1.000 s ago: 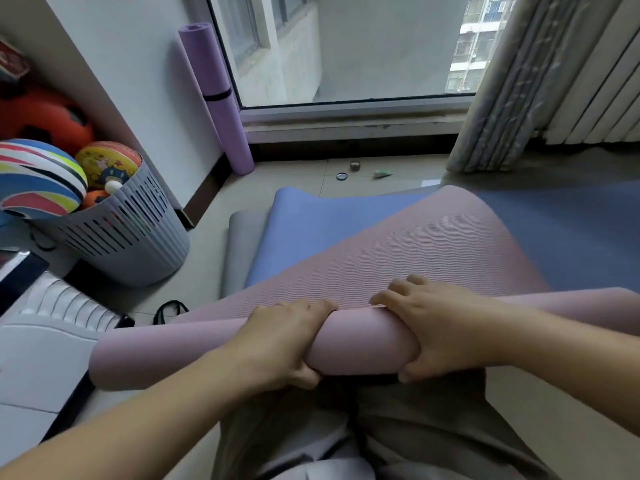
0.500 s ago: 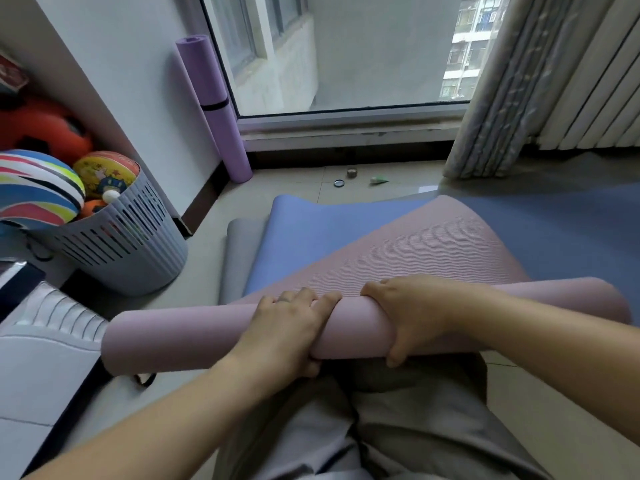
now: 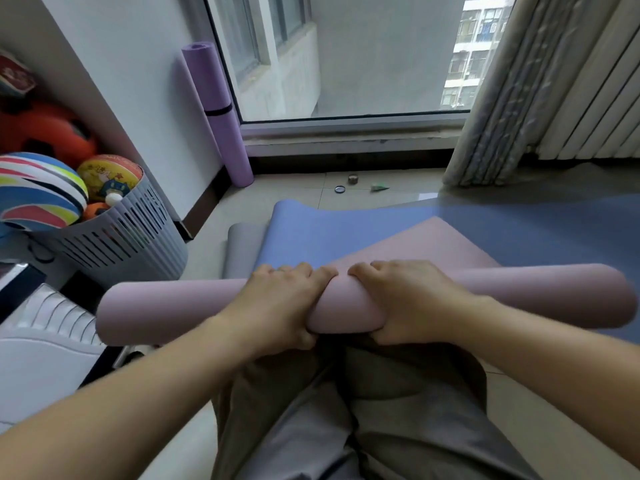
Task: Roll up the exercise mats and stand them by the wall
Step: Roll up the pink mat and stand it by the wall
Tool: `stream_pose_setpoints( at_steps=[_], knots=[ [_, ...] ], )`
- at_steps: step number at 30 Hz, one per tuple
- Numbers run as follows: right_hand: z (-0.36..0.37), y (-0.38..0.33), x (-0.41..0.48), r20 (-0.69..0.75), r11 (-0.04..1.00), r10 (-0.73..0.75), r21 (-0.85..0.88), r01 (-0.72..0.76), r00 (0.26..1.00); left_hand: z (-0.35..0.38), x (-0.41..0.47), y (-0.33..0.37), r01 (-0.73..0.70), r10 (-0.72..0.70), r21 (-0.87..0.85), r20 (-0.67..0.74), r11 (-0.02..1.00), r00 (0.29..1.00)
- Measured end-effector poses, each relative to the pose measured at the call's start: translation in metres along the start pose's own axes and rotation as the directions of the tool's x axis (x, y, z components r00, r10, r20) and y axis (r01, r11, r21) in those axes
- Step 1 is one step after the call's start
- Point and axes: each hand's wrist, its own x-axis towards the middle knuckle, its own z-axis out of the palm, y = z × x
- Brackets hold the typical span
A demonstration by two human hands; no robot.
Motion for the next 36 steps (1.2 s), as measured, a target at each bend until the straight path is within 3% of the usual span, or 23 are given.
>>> stream_pose_setpoints(
  at_steps=[3,7,11,17,19,22,24,26,28,30,33,36],
  knots=[
    [-0.036,0.006,-0.005,0.055,0.999,-0.052,-0.013,0.052,0.997,-0.028,0.000,-0.001,-0.049,0.048,-0.039,-0.007,0.998,0.999],
    [-0.031,-0.002,-0.022,0.217,0.996,-0.092,0.007,0.093,0.972,-0.018,-0.020,0.011,-0.094,0.117,-0.192,0.115,0.977,0.986],
    [0.009,-0.011,-0.029,0.320,0.991,-0.104,0.116,0.070,0.942,0.015,-0.023,0.022,-0.072,0.167,-0.344,0.256,0.936,0.952],
    [0.011,0.001,-0.015,0.418,0.976,-0.121,0.216,0.031,0.900,0.010,-0.009,0.006,0.016,0.215,-0.495,0.407,0.869,0.888],
    [0.011,0.007,-0.006,0.495,0.956,-0.128,0.292,-0.025,0.860,0.010,-0.011,0.010,-0.007,0.166,-0.414,0.350,0.910,0.922],
    [0.012,0.017,0.001,0.581,0.895,-0.107,0.410,-0.177,0.807,0.021,-0.019,0.028,-0.090,0.104,-0.086,0.162,0.992,0.981],
    [0.009,0.016,0.001,0.599,0.891,-0.094,0.407,-0.201,0.795,0.030,-0.021,0.033,-0.073,0.078,-0.047,0.115,0.996,0.990],
    [0.005,0.008,-0.006,0.533,0.943,-0.055,0.306,-0.131,0.844,0.031,-0.019,0.030,-0.063,0.071,-0.087,0.096,0.994,0.993],
    [0.006,-0.007,-0.020,0.331,0.999,0.010,0.025,-0.019,0.943,0.028,-0.015,0.023,-0.046,0.068,-0.169,0.128,0.984,0.989],
    [0.015,-0.023,-0.033,0.171,0.978,-0.035,-0.199,0.069,0.985,0.024,-0.011,0.015,-0.021,0.085,-0.313,0.194,0.949,0.977],
    [0.027,-0.026,-0.034,0.102,0.987,-0.016,-0.156,0.032,0.995,0.017,-0.004,0.009,-0.024,0.113,-0.374,0.219,0.927,0.969],
    [0.025,-0.008,-0.026,0.096,1.000,0.012,-0.013,-0.011,0.995,0.018,-0.006,0.029,-0.025,0.035,-0.081,0.115,0.996,0.993]
  ],
)
